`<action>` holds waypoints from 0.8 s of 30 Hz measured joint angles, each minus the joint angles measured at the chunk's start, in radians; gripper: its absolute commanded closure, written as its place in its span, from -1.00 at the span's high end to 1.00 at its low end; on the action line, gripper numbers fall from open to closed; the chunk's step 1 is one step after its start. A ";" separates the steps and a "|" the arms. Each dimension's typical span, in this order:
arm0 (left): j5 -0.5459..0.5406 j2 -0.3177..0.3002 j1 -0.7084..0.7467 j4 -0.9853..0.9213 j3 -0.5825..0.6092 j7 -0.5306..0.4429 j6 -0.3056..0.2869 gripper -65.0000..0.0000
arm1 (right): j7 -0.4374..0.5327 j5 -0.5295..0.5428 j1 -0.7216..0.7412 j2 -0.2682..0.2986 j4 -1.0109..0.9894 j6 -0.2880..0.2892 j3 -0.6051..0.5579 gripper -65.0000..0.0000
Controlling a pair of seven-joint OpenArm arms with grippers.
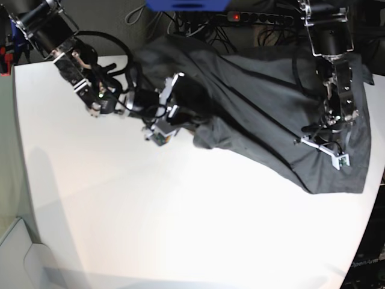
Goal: Layout the t-shirt on the table in an organized manner, then fold the t-shirt properly
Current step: 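Grasp the t-shirt with the right gripper and lift it up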
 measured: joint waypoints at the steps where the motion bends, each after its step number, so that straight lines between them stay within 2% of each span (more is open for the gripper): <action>1: 0.000 0.000 0.000 0.000 0.000 0.000 0.000 -1.00 | -0.005 -0.002 0.000 0.001 -0.003 0.001 -0.032 -0.82; 3: 0.000 0.000 0.000 0.000 0.000 0.000 -0.001 -1.00 | -0.034 0.002 0.006 0.013 -0.009 0.000 -0.082 -0.69; 6: 0.000 0.000 0.000 0.000 0.000 0.000 0.000 -1.00 | -0.146 -0.009 0.010 0.032 -0.004 -0.001 -0.112 -0.42; 8: 0.000 0.000 0.000 0.000 0.000 0.000 0.000 -1.00 | -0.214 -0.013 0.008 0.034 0.024 -0.001 -0.112 -0.34; 11: 0.000 0.000 0.000 0.001 0.000 0.001 0.000 -1.00 | -0.289 -0.003 0.012 0.034 0.071 0.000 -0.112 -0.33; 15: 0.000 0.000 0.000 0.001 0.000 0.000 0.000 -1.00 | -0.306 0.002 0.014 0.065 0.129 0.000 -0.096 -0.33; 19: 0.000 0.000 0.000 0.001 0.000 0.001 0.000 -1.00 | -0.310 0.003 0.022 0.087 0.177 0.002 0.033 -0.33; 21: 0.000 0.000 0.000 0.001 0.000 0.000 0.000 -1.00 | -0.309 0.004 0.031 0.079 0.177 0.000 0.095 -0.32; 24: 0.000 0.000 0.000 0.000 0.000 0.000 0.000 -1.00 | -0.313 0.003 0.046 0.027 0.129 0.000 0.150 -0.32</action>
